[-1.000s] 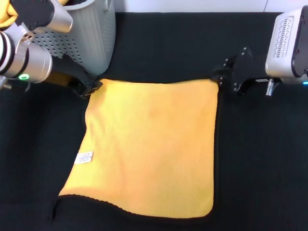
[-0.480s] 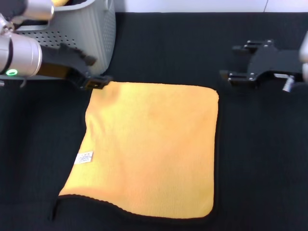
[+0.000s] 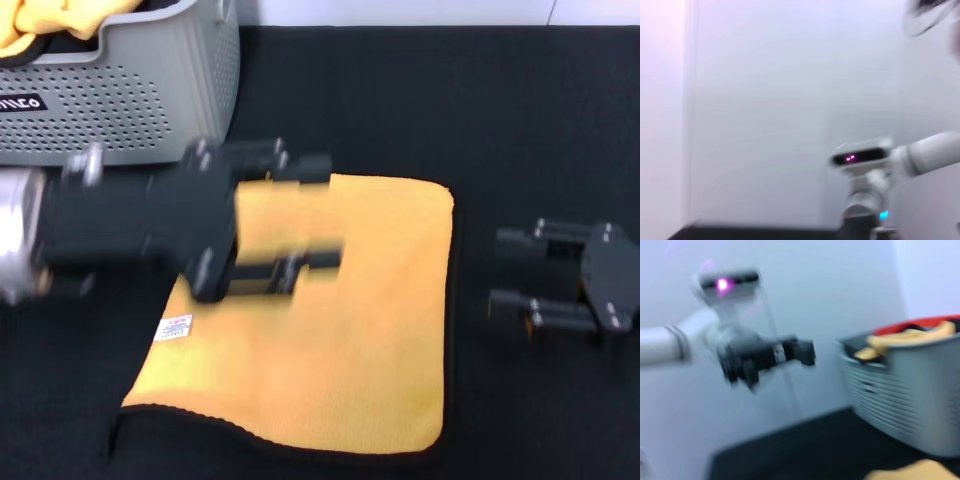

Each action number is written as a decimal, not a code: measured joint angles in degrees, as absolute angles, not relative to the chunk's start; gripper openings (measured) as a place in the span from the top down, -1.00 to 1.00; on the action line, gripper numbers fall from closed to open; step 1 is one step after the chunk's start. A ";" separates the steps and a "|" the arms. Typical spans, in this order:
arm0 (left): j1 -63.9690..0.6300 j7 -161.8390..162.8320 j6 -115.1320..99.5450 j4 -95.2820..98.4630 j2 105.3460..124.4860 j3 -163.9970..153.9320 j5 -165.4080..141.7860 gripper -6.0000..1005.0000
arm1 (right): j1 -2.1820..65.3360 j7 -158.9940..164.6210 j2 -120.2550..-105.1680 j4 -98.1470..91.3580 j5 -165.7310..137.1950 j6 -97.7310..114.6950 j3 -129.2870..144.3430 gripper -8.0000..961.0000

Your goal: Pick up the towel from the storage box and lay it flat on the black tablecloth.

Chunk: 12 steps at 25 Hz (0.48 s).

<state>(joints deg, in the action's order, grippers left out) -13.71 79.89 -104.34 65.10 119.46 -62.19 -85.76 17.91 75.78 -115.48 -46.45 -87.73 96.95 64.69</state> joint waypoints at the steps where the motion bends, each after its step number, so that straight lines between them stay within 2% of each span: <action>1: -14.05 75.17 -107.29 60.76 119.25 -61.32 -85.05 -0.31 | 17.84 75.61 -115.53 -45.46 -87.42 98.74 64.69 -0.39; 6: -17.12 64.91 -113.38 43.12 116.88 -54.99 -85.07 -0.31 | 21.27 75.38 -115.63 -39.94 -86.78 104.99 65.06 -0.39; 12: -17.38 64.60 -113.28 43.17 115.94 -53.98 -89.78 -0.31 | 26.70 74.31 -116.11 -35.66 -86.97 107.95 67.07 -0.40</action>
<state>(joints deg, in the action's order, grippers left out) -17.38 64.60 -113.28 43.17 115.94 -53.98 -89.78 26.70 74.31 -116.11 -35.66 -86.97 107.95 67.07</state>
